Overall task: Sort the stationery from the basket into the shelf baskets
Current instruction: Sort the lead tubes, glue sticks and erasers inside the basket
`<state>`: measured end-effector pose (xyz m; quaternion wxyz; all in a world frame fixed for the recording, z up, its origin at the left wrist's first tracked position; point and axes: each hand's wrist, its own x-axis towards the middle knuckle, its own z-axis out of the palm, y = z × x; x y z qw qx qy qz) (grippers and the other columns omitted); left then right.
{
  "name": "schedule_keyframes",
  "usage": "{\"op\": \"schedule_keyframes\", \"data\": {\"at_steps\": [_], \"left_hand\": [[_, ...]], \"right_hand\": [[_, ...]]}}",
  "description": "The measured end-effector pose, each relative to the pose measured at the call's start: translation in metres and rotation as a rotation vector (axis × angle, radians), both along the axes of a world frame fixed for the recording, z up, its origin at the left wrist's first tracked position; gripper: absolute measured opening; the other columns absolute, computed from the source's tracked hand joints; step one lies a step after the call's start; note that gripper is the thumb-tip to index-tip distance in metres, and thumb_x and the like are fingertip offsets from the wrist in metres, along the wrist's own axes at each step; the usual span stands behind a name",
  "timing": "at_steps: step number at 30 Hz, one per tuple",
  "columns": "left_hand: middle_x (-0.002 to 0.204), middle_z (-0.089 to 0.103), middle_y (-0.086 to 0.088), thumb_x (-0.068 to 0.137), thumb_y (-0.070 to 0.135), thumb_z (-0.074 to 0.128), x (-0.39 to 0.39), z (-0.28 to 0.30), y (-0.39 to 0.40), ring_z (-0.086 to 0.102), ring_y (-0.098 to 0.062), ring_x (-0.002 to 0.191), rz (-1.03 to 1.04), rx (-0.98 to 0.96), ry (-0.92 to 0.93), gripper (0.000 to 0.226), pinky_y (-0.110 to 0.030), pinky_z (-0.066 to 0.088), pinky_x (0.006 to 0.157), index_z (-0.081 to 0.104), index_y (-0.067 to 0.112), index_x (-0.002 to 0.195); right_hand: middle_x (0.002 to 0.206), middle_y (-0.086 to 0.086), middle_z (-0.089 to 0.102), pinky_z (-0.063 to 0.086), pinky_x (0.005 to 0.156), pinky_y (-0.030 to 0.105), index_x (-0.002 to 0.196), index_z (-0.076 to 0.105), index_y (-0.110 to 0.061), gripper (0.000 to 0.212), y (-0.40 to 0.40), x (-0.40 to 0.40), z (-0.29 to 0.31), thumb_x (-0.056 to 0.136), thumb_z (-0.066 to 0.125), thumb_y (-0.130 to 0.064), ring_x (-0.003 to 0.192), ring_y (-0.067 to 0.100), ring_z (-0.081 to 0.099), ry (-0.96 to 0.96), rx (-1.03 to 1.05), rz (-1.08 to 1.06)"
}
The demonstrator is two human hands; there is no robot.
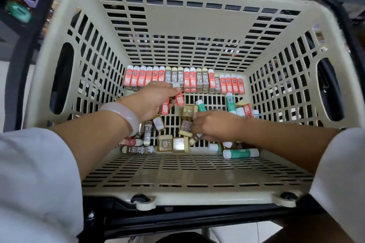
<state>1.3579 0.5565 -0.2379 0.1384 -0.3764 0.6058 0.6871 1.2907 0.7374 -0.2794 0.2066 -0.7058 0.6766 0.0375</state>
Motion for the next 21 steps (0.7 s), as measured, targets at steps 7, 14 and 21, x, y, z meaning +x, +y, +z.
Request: {"op": "schedule_keyframes", "data": {"at_steps": [7, 14, 21], "left_hand": [[0.078, 0.059, -0.005, 0.086, 0.013, 0.064, -0.002, -0.006, -0.004, 0.048, -0.009, 0.058, 0.012, -0.083, 0.034, 0.007, -0.015, 0.044, 0.050, 0.062, 0.007, 0.085], [0.072, 0.058, -0.001, 0.085, 0.013, 0.064, 0.000, -0.005, -0.002, 0.047, -0.007, 0.055, -0.028, -0.113, 0.032, 0.004, -0.010, 0.040, 0.039, 0.062, 0.009, 0.084], [0.078, 0.060, -0.002, 0.086, 0.013, 0.063, 0.001, -0.004, 0.000, 0.048, -0.007, 0.055, -0.046, -0.099, 0.047, 0.003, -0.011, 0.044, 0.045, 0.065, 0.012, 0.084]], "right_hand": [[0.074, -0.009, 0.058, 0.042, 0.047, 0.014, 0.095, 0.049, -0.021, 0.010, -0.008, -0.047, 0.027, 0.090, 0.057, -0.021, 0.067, 0.005, 0.058, -0.459, -0.330, -1.275], [0.079, 0.002, 0.056, 0.056, 0.080, 0.035, 0.071, 0.051, -0.016, 0.025, -0.019, -0.061, 0.005, 0.089, 0.052, 0.002, 0.073, 0.018, 0.060, -0.658, -0.385, -1.748], [0.070, -0.015, 0.045, 0.028, 0.053, 0.012, 0.091, 0.044, -0.019, 0.032, -0.008, -0.065, -0.002, 0.078, 0.072, -0.019, 0.066, 0.004, 0.047, -0.185, -0.189, -1.268]]}}
